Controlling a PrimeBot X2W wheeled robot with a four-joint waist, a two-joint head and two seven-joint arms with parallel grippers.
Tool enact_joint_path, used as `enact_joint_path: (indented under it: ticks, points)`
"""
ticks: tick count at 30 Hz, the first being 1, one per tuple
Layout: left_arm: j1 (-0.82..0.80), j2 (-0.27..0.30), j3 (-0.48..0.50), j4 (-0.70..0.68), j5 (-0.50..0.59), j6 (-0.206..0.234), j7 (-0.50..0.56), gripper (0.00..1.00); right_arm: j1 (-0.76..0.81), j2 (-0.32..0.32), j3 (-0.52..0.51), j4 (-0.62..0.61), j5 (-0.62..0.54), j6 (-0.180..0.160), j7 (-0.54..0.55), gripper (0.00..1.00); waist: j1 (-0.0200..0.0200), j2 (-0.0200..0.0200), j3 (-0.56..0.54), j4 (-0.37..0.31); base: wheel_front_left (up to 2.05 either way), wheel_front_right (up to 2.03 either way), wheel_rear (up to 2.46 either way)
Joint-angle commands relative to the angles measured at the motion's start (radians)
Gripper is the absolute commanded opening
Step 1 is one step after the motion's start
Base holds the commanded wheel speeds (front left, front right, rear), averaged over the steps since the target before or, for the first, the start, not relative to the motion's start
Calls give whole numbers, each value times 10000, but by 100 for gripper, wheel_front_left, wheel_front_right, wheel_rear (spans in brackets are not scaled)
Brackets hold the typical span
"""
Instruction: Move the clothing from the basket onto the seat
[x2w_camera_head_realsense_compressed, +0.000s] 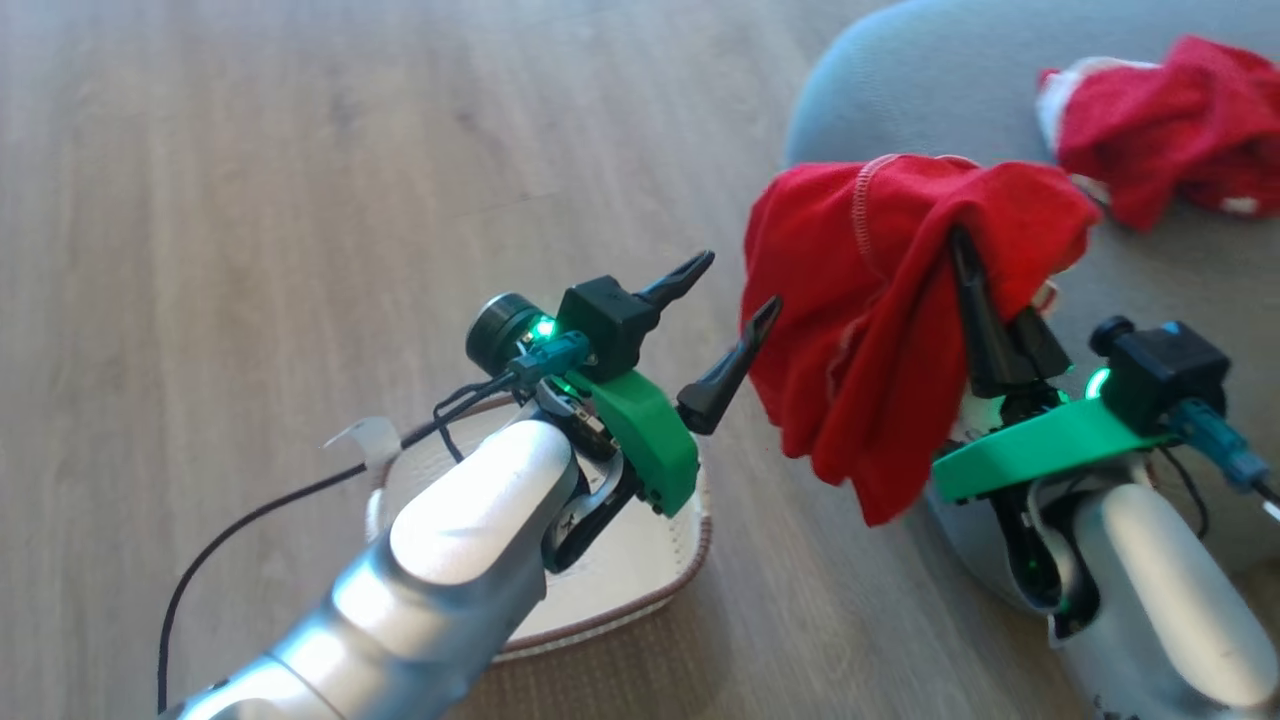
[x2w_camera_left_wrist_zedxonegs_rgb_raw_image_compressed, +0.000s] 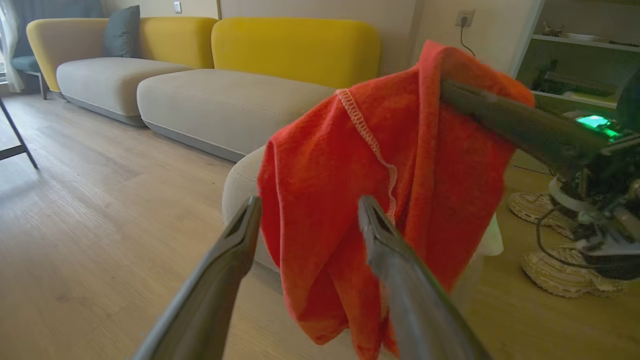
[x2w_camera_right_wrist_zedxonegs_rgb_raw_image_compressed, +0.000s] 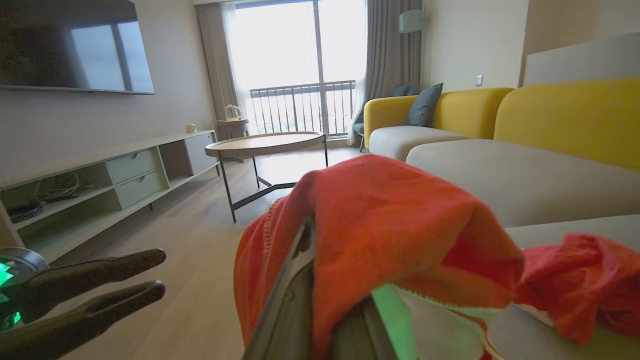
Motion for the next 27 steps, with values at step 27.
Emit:
enact_joint_path:
  ticks: [27]
  points:
    - [-474, 34, 2, -631, 470, -333, -53, 100, 1036, 507, -2008, -1872, -911, 69, -49, 0, 0, 0, 988, -2812, 0, 0, 0]
